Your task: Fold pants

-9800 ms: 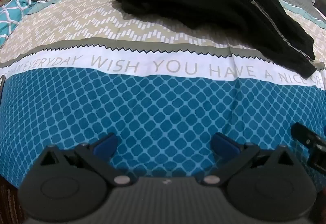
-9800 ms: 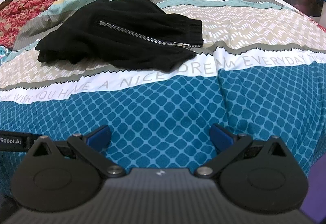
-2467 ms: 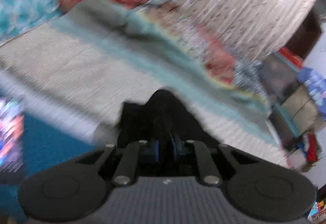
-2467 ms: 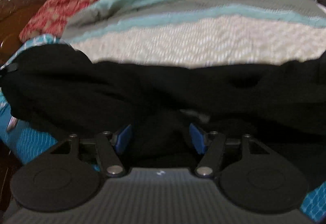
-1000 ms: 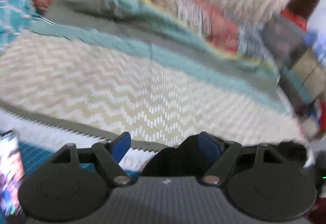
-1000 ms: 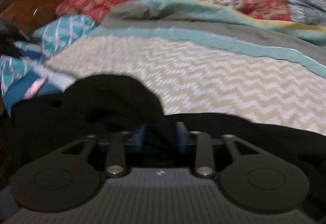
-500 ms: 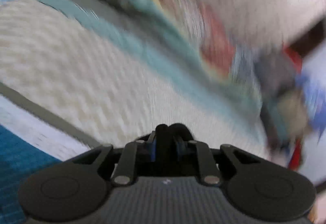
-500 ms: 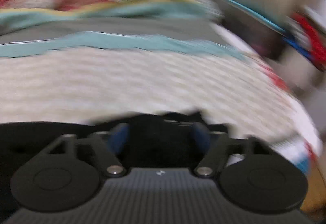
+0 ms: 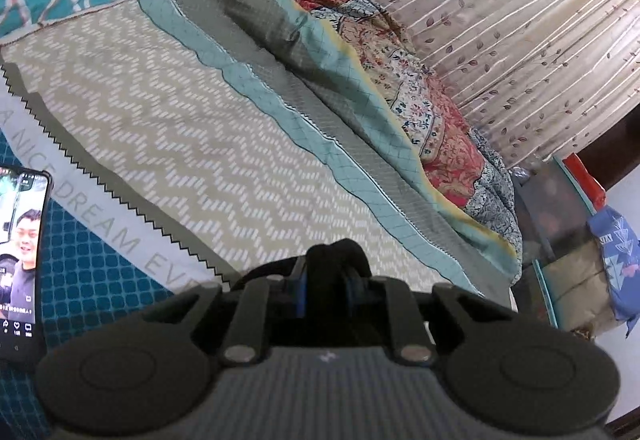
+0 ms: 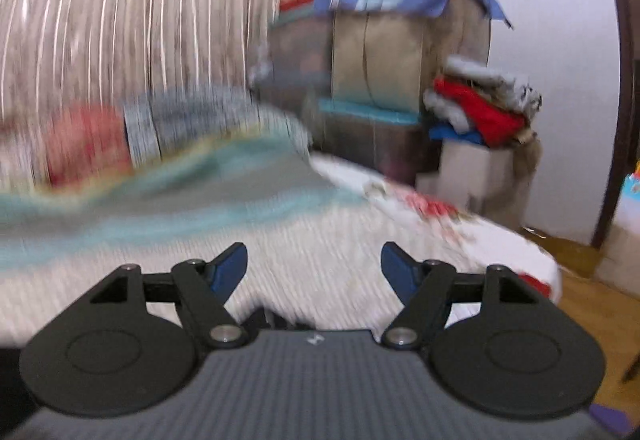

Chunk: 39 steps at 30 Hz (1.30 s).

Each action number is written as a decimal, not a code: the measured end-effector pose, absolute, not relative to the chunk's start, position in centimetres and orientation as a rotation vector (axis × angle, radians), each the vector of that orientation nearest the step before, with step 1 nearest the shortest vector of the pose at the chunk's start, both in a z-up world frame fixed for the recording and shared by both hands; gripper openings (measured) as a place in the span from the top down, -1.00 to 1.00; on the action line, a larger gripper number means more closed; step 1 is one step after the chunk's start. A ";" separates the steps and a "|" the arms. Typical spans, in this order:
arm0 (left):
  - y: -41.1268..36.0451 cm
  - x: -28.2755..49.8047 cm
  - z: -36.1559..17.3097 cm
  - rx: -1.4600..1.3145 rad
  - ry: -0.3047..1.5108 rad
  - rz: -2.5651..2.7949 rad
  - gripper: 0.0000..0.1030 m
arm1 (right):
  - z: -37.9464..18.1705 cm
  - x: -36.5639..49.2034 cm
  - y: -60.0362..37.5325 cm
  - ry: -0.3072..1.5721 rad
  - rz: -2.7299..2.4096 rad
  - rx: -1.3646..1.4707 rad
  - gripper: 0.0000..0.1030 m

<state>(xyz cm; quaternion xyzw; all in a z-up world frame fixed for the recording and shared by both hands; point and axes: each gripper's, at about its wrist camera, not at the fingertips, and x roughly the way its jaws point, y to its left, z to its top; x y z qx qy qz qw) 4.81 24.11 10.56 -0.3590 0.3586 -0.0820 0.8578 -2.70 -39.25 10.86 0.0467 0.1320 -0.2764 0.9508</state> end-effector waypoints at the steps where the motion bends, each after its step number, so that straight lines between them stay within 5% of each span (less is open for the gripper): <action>1: 24.1 4.7 10.7 -0.753 0.751 -0.174 0.71 | 11.5 -1.6 -39.8 0.282 -0.532 0.118 -0.49; 7: 24.2 5.6 10.6 -0.747 0.759 -0.174 0.71 | 6.6 8.4 -43.1 0.717 -0.344 0.095 -0.49; 8: 24.2 5.7 10.7 -0.747 0.762 -0.171 0.71 | 5.5 9.6 -43.4 0.801 -0.332 0.072 -0.23; 10: 24.2 5.9 10.9 -0.740 0.762 -0.171 0.71 | 3.6 10.7 -43.4 0.929 -0.293 0.014 0.64; 13: 24.3 6.7 11.7 -0.714 0.743 -0.174 0.70 | 5.6 10.5 -43.3 0.834 -0.251 -0.028 0.78; 21: 23.3 14.5 13.0 -0.723 0.639 -0.125 0.70 | 15.2 17.2 -45.5 0.424 -0.370 0.159 0.70; 22: 22.5 16.0 12.4 -0.705 0.637 -0.098 0.64 | 15.1 18.5 -45.3 0.412 -0.400 0.161 0.37; 23: 21.6 17.6 11.5 -0.682 0.648 -0.064 0.46 | 14.7 20.1 -45.4 0.411 -0.430 0.158 -0.35; 24: 20.7 19.1 10.4 -0.645 0.686 -0.022 0.32 | 14.0 21.3 -45.2 0.441 -0.457 0.143 -0.61; 28: 19.6 20.1 7.3 -0.638 0.822 0.024 0.31 | 11.1 19.6 -43.3 0.498 -0.405 0.143 -0.49; 39: 24.0 8.0 7.5 -0.646 0.821 0.040 -0.23 | 7.1 4.5 -46.2 0.522 -0.416 0.352 -0.42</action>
